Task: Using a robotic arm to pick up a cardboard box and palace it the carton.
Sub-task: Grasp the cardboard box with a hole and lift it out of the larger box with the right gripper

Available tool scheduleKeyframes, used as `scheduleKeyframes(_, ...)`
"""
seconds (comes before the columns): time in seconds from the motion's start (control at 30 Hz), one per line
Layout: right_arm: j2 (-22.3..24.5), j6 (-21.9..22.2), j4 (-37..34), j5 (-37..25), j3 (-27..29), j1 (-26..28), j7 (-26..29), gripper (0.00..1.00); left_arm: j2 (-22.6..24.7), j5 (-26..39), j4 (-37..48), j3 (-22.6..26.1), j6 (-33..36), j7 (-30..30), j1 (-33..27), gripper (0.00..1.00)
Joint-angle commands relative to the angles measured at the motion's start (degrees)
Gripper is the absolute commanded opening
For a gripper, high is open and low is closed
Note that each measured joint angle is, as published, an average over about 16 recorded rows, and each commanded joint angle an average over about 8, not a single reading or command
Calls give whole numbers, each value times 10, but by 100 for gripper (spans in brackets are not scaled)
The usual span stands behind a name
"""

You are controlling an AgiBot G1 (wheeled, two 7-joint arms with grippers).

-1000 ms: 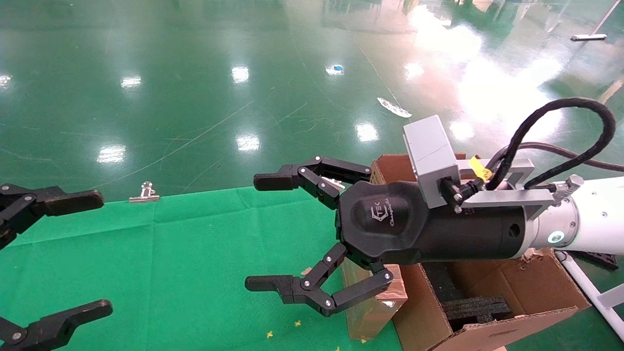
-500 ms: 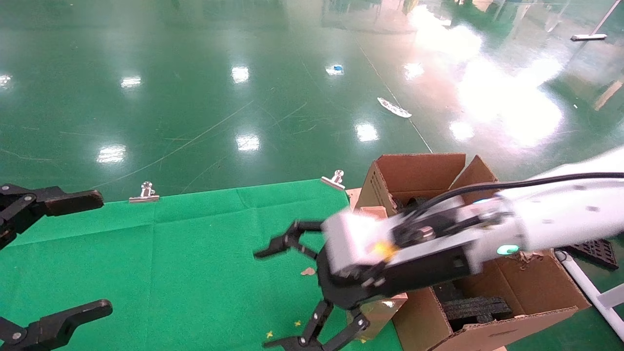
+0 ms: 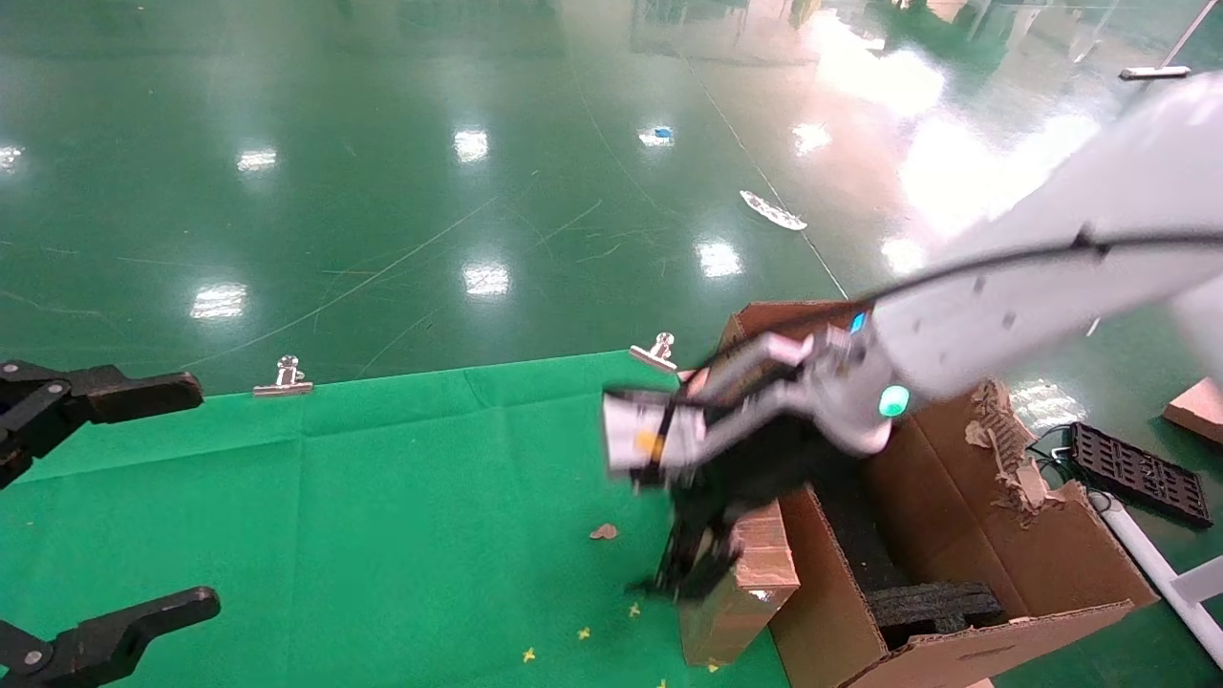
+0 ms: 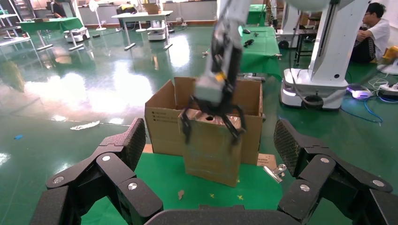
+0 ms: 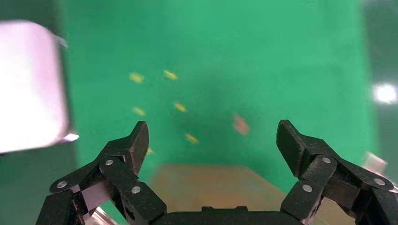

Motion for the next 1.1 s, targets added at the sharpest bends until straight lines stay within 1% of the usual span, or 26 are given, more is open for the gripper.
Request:
scheduleKeyframes(0.03,0,-3,0,-16,-24,39,20,100,0,0,0,0,0,0,0,100)
scheduleKeyframes(0.27,3,-5,-1,-9,-160,166,85,100,0,0,0,0,0,0,0,100)
scheduleKeyframes(0.37,4,-3,-1,4,-212,207,98,100,0,0,0,1,0,0,0,100)
scheduleKeyframes(0.5,-1,1,0,20,-272,244,102,100,0,0,0,1,0,0,0,100)
scheduleKeyframes(0.63,-12,6,1,28,-323,264,106,100,0,-1,0,1,0,0,0,100)
scheduleKeyframes(0.77,-23,14,2,37,-357,272,116,100,0,-1,0,1,0,1,0,100)
scheduleKeyframes(0.93,-31,23,2,48,-382,273,126,100,-1,-1,0,1,-1,1,0,100)
scheduleKeyframes(1.1,-31,30,1,55,-393,278,141,100,-1,-1,0,1,-1,1,0,100)
